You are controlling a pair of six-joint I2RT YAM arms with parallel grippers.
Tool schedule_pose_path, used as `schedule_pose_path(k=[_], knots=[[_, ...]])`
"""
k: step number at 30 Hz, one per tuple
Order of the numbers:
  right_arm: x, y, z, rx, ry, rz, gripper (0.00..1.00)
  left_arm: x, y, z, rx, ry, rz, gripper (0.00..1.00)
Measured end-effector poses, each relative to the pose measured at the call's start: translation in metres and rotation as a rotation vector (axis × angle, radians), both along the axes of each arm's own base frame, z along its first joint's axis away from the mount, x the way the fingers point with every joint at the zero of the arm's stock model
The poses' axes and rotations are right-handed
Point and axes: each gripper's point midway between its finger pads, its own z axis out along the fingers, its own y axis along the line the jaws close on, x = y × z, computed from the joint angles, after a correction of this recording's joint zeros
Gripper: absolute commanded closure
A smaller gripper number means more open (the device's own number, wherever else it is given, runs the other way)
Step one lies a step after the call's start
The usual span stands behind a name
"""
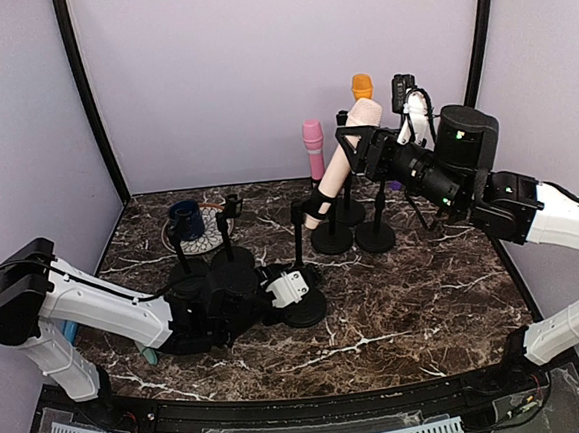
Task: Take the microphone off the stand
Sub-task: Unscrew the knob on the microphone stand.
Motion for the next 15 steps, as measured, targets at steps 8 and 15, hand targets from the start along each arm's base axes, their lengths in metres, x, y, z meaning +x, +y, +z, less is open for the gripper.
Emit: schedule_pose_path(k=[8,15], knots=[[0.0,0.0,0.0,-0.001,0.0,0.0,0.36,0.009,0.002,-0.009,0.02,-0.023,0.056,0.6],[0.0,0.0,0.0,-0.001,0.0,-0.001,0.36,0.014,0.007,-0.009,0.019,-0.036,0.1,0.73]])
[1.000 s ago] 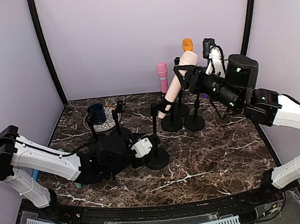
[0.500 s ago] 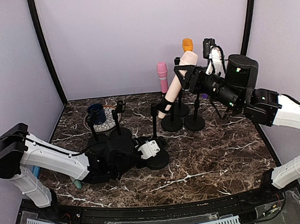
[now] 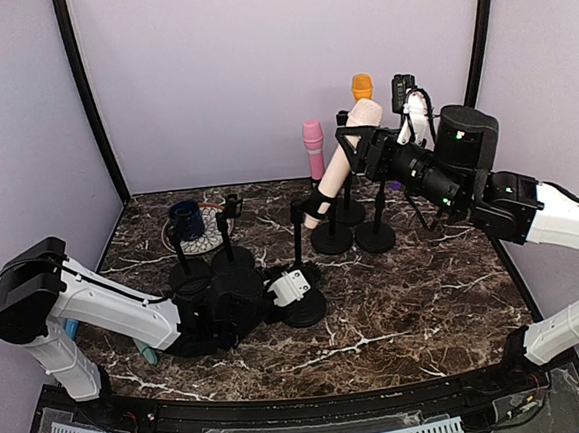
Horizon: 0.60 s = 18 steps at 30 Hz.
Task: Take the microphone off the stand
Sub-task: Unscrew the knob on the microphone stand.
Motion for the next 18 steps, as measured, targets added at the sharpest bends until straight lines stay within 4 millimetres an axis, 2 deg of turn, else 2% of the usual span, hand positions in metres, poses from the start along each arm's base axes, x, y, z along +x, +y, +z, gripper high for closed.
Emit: schedule_pose_path(k=[11,18], knots=[[-0.0012,-0.0021,0.0002,-0.001,0.0,0.0,0.36,0.002,0.0031,-0.0006,-0.029,0.015,0.036,0.85],[-0.0019,-0.0032,0.0013,0.001,-0.001,-0.001,0.36,0.0006,0.0022,-0.0019,-0.114,0.078,0.056,0.87]])
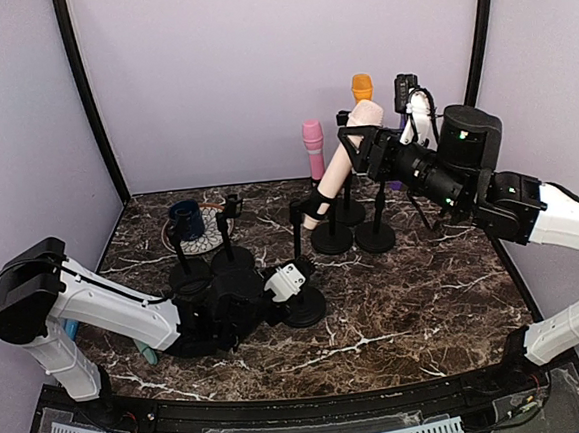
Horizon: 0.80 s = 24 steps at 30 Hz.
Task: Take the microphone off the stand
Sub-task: Unscrew the knob on the microphone stand.
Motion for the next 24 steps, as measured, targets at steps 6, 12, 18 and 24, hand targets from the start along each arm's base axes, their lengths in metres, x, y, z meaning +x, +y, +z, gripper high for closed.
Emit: schedule_pose_path(k=[6,12,18,24], knots=[[0.0,0.0,-0.001,-0.005,0.002,0.0,0.36,-0.005,0.002,-0.001,-0.108,0.093,0.008,0.88],[0.0,0.0,-0.003,-0.009,0.006,0.002,0.36,-0.009,0.008,-0.001,-0.213,0.202,0.007,0.89],[-0.001,0.002,-0.003,-0.013,0.008,0.013,0.36,-0.013,0.012,-0.001,-0.304,0.293,-0.008,0.89],[-0.002,0.006,-0.005,-0.015,0.009,0.032,0.36,-0.017,0.015,-0.003,-0.375,0.365,-0.024,0.9]])
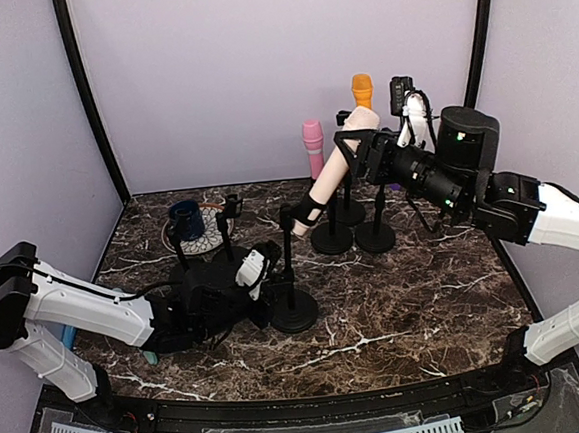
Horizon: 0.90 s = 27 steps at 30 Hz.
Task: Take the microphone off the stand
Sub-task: Unscrew the knob on the microphone stand.
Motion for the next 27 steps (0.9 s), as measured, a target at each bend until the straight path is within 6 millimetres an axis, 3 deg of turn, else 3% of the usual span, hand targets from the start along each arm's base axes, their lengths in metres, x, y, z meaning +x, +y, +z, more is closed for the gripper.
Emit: schedule_pose_path(k=[10,27], knots=[[-0.002,0.003,0.0,0.004,0.002,0.022,0.42,-0.005,0.0,-0.001,-0.08,0.062,-0.023,0.92],[-0.005,0.008,-0.001,0.007,0.008,0.048,0.43,-0.011,0.005,-0.001,-0.288,0.281,-0.038,0.92]])
